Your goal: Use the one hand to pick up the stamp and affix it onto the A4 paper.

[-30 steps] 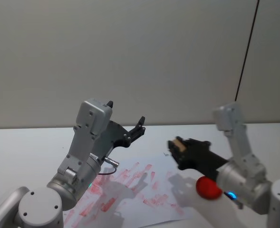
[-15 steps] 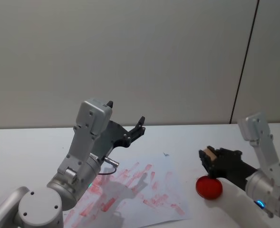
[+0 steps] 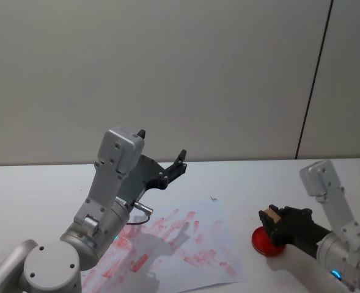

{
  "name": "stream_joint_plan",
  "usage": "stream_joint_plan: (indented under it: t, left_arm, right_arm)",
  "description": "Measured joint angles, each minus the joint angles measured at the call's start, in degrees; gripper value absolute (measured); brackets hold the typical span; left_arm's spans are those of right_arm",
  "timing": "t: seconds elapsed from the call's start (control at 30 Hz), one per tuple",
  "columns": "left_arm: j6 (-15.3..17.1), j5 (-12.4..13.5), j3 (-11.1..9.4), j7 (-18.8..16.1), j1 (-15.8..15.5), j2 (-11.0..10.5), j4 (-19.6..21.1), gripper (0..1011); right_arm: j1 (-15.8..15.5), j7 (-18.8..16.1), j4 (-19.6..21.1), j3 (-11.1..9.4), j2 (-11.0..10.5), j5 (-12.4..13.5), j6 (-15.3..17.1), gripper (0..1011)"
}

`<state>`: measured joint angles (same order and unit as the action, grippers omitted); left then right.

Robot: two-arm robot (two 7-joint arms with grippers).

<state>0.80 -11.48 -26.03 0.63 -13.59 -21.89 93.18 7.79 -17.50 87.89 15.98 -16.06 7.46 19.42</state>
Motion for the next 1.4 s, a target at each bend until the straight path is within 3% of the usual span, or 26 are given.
stream_joint_plan:
  t: [0.67,0.93,0.97,1.1,1.17,1.4]
  left_arm:
    - [0.0,0.0,0.0,0.0,0.0,0.0,0.0,1001]
    - [0.0,0.0,0.0,0.0,0.0,0.0,0.0,1001]
    - [0.0,0.0,0.0,0.0,0.0,0.0,0.0,1001]
    - [0.0,0.0,0.0,0.0,0.0,0.0,0.0,1002]
    - [0.0,0.0,0.0,0.0,0.0,0.0,0.0,1001]
    - [0.0,0.0,0.0,0.0,0.0,0.0,0.0,1001]
  right_arm:
    - [-0.2,-0.2,-2.4,1.0,0.2,-2.3,0.9,232]
    - [-0.3,0.1,-2.7,1.1,0.3,-2.7,1.0,480]
    - [-0.3,0.1,-2.8,1.1,0.3,-2.7,1.0,549]
    - [-0.3,0.1,-2.8,1.2,0.3,-2.8,1.0,623]
    - [-0.3,0.2,-2.9,1.2,0.3,-2.8,1.0,752]
    - [-0.3,0.2,-3.0,1.2,0.3,-2.9,1.0,926]
